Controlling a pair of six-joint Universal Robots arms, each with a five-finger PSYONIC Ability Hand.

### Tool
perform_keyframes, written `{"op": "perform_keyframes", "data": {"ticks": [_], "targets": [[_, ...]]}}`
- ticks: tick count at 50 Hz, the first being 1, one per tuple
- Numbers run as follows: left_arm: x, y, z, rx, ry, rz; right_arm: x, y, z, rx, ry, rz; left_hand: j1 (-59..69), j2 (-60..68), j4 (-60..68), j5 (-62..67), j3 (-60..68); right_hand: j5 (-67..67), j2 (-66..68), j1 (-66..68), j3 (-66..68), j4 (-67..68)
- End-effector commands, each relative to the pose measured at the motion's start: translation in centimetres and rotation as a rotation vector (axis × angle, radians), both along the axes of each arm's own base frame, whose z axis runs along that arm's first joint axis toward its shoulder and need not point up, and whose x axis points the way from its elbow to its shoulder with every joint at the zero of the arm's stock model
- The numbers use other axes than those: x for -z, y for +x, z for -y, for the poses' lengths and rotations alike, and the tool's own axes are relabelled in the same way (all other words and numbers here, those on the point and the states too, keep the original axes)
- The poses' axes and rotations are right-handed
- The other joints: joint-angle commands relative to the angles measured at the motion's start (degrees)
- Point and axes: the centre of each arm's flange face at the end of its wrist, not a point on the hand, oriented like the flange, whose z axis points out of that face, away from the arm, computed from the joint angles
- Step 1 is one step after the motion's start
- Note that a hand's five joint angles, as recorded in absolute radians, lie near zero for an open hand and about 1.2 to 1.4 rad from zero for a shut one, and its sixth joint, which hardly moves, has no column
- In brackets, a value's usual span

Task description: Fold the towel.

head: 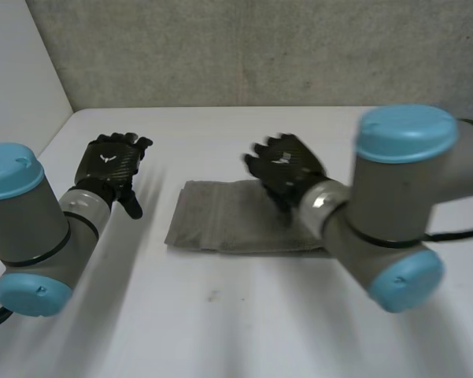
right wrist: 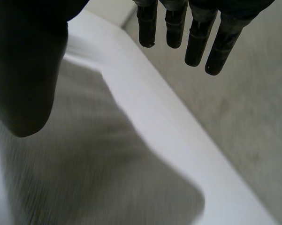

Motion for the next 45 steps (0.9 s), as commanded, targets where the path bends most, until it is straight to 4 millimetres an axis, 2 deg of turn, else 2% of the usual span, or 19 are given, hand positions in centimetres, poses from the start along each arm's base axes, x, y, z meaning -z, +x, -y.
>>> {"op": "perform_keyframes", "data": {"ticks": [1,9,13,15,21,22,23,24,25,29,32,36,39,40,41,42,43,44,45], "targets": [[0.0,-0.5,-0.4,0.018,-0.002,-0.001,4.5,-5.2,1.5,0.133,0.096,-0.037,0.3,0.8,0.7,-1.2,0.7,3.8,2.8,3.8,3.1,2.7],[0.1,-0.6,-0.5,0.021,0.002,0.001,7.9,-6.7,2.4,0.133,0.116,0.014,0.3,0.8,0.7,-1.2,0.7,15.1,14.0,15.1,14.4,14.0],[0.2,-0.6,-0.5,0.021,0.004,0.002,8.1,-7.0,2.7,0.135,0.128,0.050,0.3,0.8,0.7,-1.2,0.7,15.5,14.4,15.4,14.7,14.3],[0.2,-0.7,-0.6,0.023,0.005,0.002,8.2,-7.5,3.2,0.161,0.149,0.081,0.3,0.8,0.7,-1.2,0.7,21.5,20.4,21.5,20.7,20.4],[0.1,-0.7,-0.7,0.026,0.004,0.002,8.6,-7.8,3.7,0.179,0.154,0.090,0.3,0.8,0.7,-1.2,0.7,26.9,25.8,26.9,26.1,25.8],[0.1,-0.7,-0.7,0.026,0.003,0.000,8.9,-7.9,3.9,0.184,0.159,0.087,0.3,0.8,0.7,-1.2,0.7,35.7,34.6,35.7,35.0,34.6],[0.1,-0.8,-0.7,0.027,0.004,0.000,9.0,-8.0,4.1,0.192,0.160,0.086,0.3,0.8,0.7,-1.2,0.7,51.1,50.1,51.1,50.4,50.0],[0.1,-0.8,-0.7,0.027,0.004,0.000,9.0,-8.0,4.1,0.192,0.160,0.086,0.3,0.8,0.7,-1.2,0.7,51.3,50.2,51.3,50.5,50.2],[0.1,-0.8,-0.7,0.027,0.003,0.000,8.9,-8.3,4.4,0.206,0.154,0.084,0.3,0.8,0.7,-1.2,0.7,66.2,65.1,66.2,65.5,65.1],[0.1,-0.8,-0.8,0.027,0.006,0.001,8.3,-9.8,5.5,0.276,0.133,0.068,0.3,0.8,0.7,-1.2,0.7,66.4,65.3,66.4,65.6,65.2],[0.1,-0.8,-0.8,0.029,0.006,0.001,8.0,-10.1,5.8,0.289,0.114,0.056,0.1,0.6,0.5,-1.4,0.5,66.4,65.3,66.4,65.6,65.2],[-0.1,-0.9,-0.8,0.032,-0.003,-0.003,5.8,-10.9,6.6,0.287,0.009,0.007,0.1,0.6,0.5,-1.4,0.5,66.4,65.3,66.4,65.6,65.2],[-0.3,-0.9,-0.7,0.030,-0.009,-0.003,4.0,-10.1,7.2,0.239,-0.096,-0.035,0.1,0.6,0.5,-1.4,0.5,66.4,65.3,66.4,65.6,65.2],[-0.5,-0.9,-0.6,0.029,-0.016,-0.006,3.2,-8.9,7.0,0.189,-0.142,-0.046,0.1,0.6,0.5,-1.4,0.5,66.4,65.3,66.4,65.6,65.2],[-0.8,-1.0,-0.5,0.029,-0.025,-0.009,2.1,-6.1,5.7,0.092,-0.194,-0.038,0.1,0.6,0.5,-1.4,0.5,66.4,65.3,66.4,65.6,65.2],[-0.8,-1.0,-0.5,0.029,-0.025,-0.009,2.1,-6.1,5.7,0.091,-0.195,-0.038,0.1,0.6,0.5,-1.4,0.5,66.4,65.3,66.4,65.6,65.2],[-1.2,-0.9,-0.5,0.026,-0.033,-0.014,1.3,-2.9,4.0,-0.020,-0.234,-0.014,0.1,0.6,0.5,-1.4,0.5,66.4,65.3,66.4,65.6,65.2],[-1.7,-0.9,-0.5,0.026,-0.047,-0.019,1.5,0.3,2.0,-0.131,-0.242,0.004,0.3,0.8,0.7,-1.2,0.7,66.4,65.3,66.4,65.6,65.2],[-2.2,-0.9,-0.5,0.026,-0.062,-0.025,1.5,0.3,2.0,-0.132,-0.242,0.004,0.3,0.8,0.7,-1.2,0.7,66.4,65.3,66.4,65.6,65.2]]}}
